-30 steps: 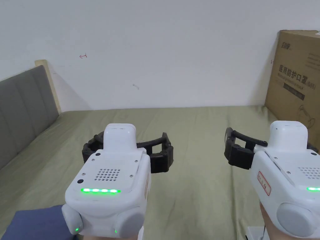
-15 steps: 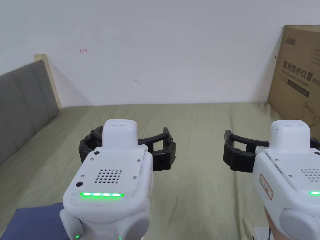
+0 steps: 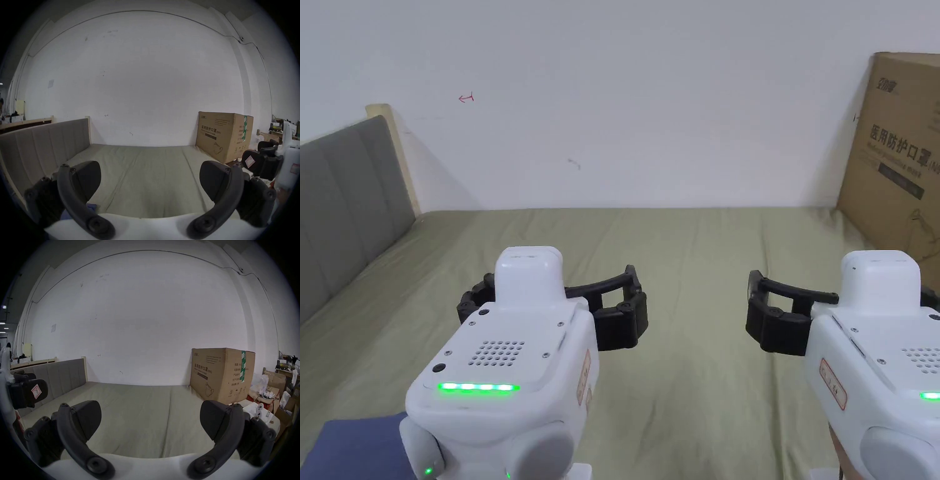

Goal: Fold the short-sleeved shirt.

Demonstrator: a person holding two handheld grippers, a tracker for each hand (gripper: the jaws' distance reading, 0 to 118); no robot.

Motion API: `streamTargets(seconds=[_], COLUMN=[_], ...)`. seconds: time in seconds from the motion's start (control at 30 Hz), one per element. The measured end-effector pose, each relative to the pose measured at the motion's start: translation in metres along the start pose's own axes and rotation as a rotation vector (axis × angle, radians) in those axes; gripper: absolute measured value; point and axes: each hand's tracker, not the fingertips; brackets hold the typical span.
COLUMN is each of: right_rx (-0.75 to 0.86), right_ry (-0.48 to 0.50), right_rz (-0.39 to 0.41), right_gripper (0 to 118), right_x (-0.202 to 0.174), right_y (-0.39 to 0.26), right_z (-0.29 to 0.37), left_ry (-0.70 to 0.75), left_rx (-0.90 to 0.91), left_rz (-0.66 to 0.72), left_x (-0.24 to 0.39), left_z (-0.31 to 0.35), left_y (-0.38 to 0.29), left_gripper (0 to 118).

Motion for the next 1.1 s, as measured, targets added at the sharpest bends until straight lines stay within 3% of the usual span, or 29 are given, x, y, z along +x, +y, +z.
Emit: streamTargets(seconds=[0.4,1.1], right_rx=[-0.02,-0.051], right_ry=[0.007,0.001], right_rz=[0.006,0.03], right_gripper=[118,118], right_x=[-0.004,-0.009], right_y=[0.002,-0.003], right_z=[0.001,0.006], left_ry=[0.092,0.062], left_rx=[0.001,-0.054], left_rz=[-0.032,-0.056], left_x=[0.004,0.015], left_z=[0.002,0.004], left_y=[0.007,0.003], left_gripper=[118,118])
